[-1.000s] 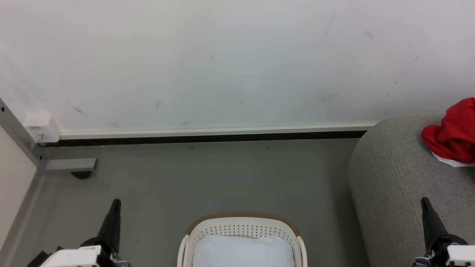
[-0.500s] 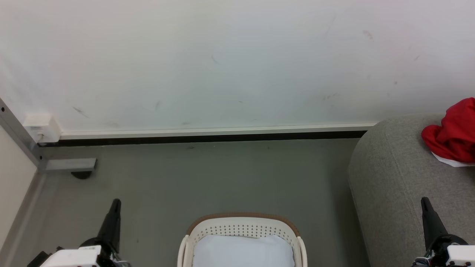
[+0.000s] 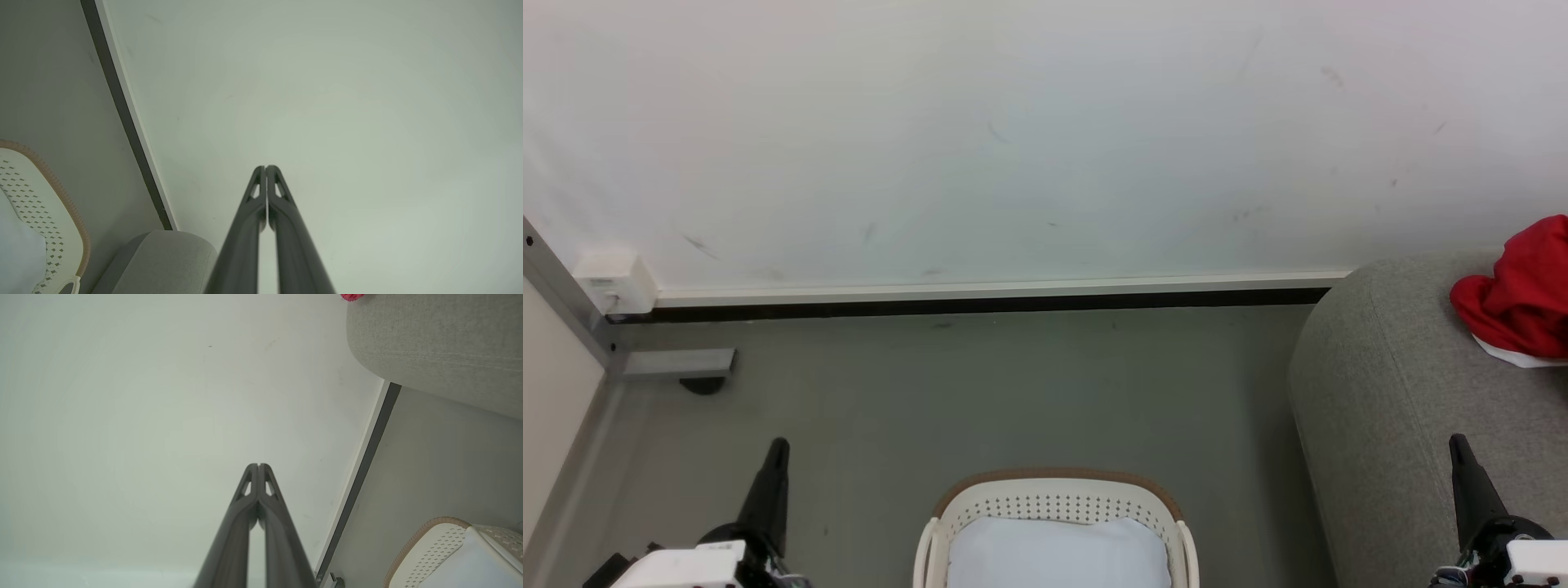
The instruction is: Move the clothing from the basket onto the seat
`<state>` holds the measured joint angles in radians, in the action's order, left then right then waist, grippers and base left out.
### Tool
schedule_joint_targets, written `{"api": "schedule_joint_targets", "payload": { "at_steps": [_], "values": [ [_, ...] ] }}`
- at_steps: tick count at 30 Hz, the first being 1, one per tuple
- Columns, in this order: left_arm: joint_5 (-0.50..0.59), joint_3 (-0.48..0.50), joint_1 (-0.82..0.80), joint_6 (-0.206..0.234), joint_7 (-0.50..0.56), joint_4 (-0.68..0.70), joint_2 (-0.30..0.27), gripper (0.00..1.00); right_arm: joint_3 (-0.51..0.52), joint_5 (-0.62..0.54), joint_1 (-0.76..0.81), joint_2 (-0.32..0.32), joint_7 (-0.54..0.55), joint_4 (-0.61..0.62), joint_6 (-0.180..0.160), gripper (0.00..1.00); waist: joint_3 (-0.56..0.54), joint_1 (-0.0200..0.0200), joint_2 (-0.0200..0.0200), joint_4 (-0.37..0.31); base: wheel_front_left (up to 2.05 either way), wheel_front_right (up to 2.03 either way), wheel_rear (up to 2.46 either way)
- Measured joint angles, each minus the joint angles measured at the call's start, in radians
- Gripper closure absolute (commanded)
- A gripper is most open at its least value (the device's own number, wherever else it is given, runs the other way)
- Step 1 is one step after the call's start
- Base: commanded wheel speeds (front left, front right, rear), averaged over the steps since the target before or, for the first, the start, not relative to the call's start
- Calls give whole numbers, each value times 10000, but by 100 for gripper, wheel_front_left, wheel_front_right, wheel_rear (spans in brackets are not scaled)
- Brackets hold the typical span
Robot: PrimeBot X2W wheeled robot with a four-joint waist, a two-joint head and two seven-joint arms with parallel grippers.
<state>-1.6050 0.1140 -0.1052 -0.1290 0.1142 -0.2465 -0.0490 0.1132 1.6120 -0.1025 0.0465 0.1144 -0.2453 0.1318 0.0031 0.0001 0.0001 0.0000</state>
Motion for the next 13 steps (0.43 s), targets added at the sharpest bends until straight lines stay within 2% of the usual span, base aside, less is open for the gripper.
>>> {"api": "schedule_joint_targets", "payload": {
  "at_steps": [13],
  "values": [
    [0, 0, 0, 0, 0, 0, 0, 100, 0, 0, -1, 2, 0, 0, 0, 100, 0, 0, 0, 0, 0, 0, 0]
  ]
}}
